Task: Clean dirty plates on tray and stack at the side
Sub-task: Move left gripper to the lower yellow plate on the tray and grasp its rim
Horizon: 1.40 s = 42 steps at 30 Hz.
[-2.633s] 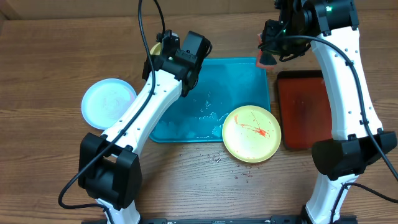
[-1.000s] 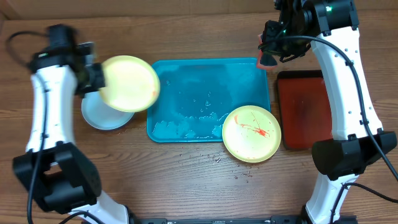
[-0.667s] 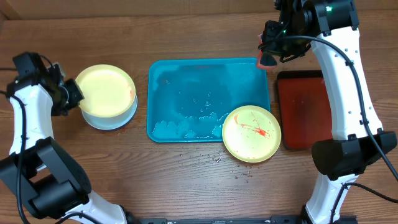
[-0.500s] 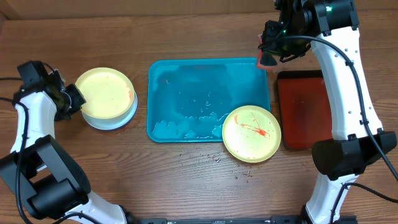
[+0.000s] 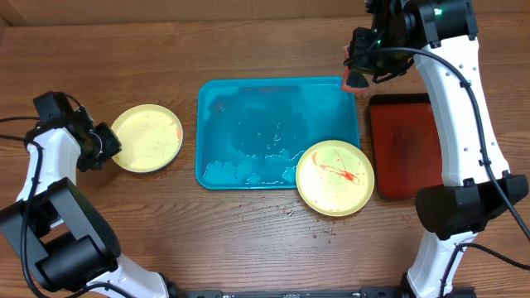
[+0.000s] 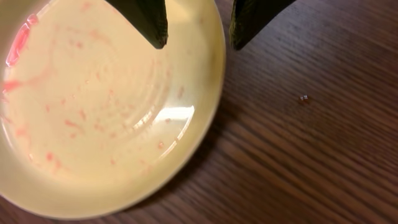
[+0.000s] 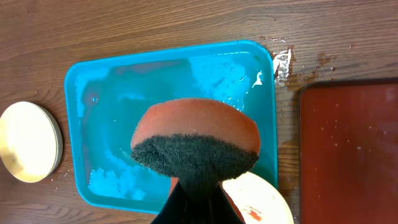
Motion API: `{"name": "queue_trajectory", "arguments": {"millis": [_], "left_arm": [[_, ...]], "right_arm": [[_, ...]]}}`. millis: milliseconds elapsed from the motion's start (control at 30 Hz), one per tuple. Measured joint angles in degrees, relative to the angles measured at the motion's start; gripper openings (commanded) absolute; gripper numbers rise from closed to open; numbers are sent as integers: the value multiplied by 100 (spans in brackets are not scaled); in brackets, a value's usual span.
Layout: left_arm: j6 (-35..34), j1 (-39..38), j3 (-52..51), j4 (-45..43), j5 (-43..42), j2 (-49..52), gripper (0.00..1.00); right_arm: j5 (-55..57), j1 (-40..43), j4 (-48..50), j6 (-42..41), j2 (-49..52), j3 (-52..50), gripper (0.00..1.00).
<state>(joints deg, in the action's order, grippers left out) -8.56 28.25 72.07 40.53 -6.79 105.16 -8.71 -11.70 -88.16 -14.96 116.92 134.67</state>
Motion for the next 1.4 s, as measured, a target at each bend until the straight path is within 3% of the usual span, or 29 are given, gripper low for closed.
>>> {"name": "queue_trajectory", "arguments": {"millis": [167, 300, 367, 500, 633, 867, 1233, 1400], "left_arm": [[212, -179, 835, 678, -227, 2, 38], [424, -774, 1285, 761, -699, 0, 43], [474, -1161, 1316, 723, -968, 2, 47], [577, -2376, 1316, 533, -1429, 2, 68], [664, -3628, 1316, 162, -1600, 2, 76], [728, -5136, 1316, -114, -1482, 13, 78], [1032, -5635, 1325, 247, -1853, 800, 80], [1158, -5753, 1674, 927, -1980, 1174, 76]], "right_arm": [[-2, 0, 7, 0, 0, 0, 4], [-2, 0, 22, 0, 0, 0, 4], [-4, 0, 31, 0, 0, 0, 4], [-2, 0, 24, 0, 0, 0, 4], [-2, 0, 26, 0, 0, 0, 4], [0, 0, 24, -2, 0, 0, 4], [-2, 0, 7, -2, 0, 0, 4], [0, 0, 11, -2, 0, 0, 4]]}}
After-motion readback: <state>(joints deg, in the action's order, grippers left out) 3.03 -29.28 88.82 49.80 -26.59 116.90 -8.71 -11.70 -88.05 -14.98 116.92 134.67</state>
